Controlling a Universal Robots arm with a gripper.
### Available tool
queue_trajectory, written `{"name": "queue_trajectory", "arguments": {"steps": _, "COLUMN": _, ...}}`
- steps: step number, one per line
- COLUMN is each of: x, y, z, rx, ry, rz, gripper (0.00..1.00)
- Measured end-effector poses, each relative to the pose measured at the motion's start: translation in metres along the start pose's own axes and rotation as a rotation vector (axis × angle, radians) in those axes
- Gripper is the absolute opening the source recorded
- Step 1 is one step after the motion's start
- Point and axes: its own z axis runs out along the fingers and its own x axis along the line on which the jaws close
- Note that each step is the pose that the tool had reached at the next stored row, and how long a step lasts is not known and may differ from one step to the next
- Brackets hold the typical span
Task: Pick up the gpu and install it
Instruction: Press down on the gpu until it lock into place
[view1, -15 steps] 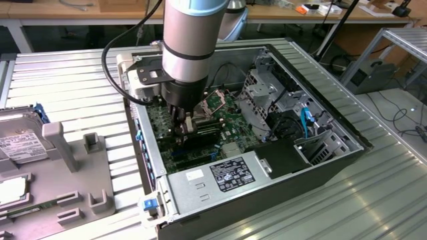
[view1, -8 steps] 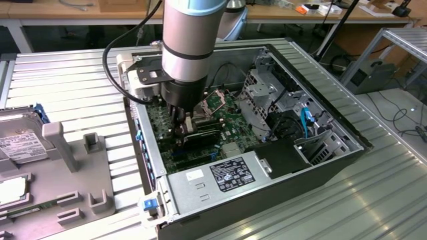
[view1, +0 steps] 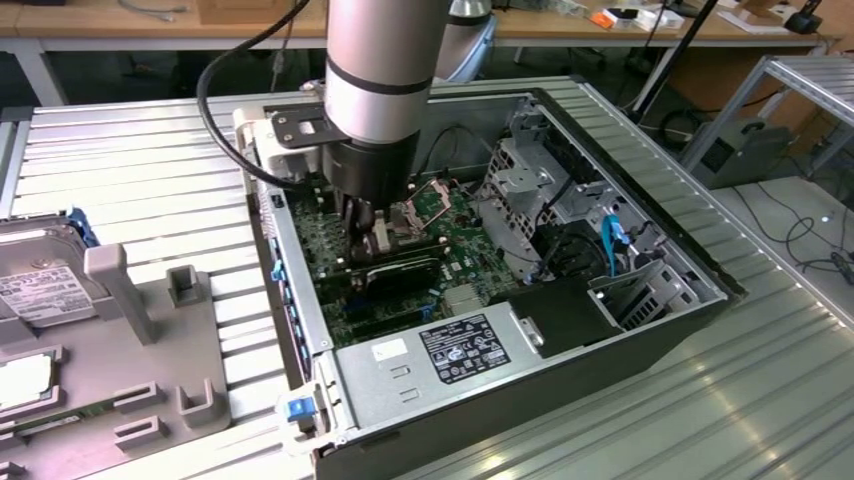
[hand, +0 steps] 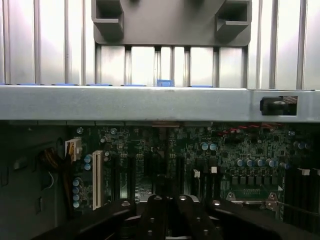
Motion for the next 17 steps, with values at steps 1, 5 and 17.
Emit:
{"name": "queue_trajectory", "arguments": {"steps": 1, "x": 0.0, "y": -0.0001, "z": -0.0029, "rx": -0.0002, "ry": 0.0003, "rz": 0.0, "gripper": 0.1}}
{"name": "queue_trajectory", "arguments": {"steps": 5, "x": 0.0, "y": -0.027, "z": -0.006, "rx": -0.0011, "ry": 0.0001, "rz": 0.0, "gripper": 0.1}}
{"name": "queue_trajectory", "arguments": {"steps": 17, "x": 0.0, "y": -0.0542, "z": -0.0415, "rx": -0.0017, "ry": 0.0002, "rz": 0.001, "gripper": 0.1}}
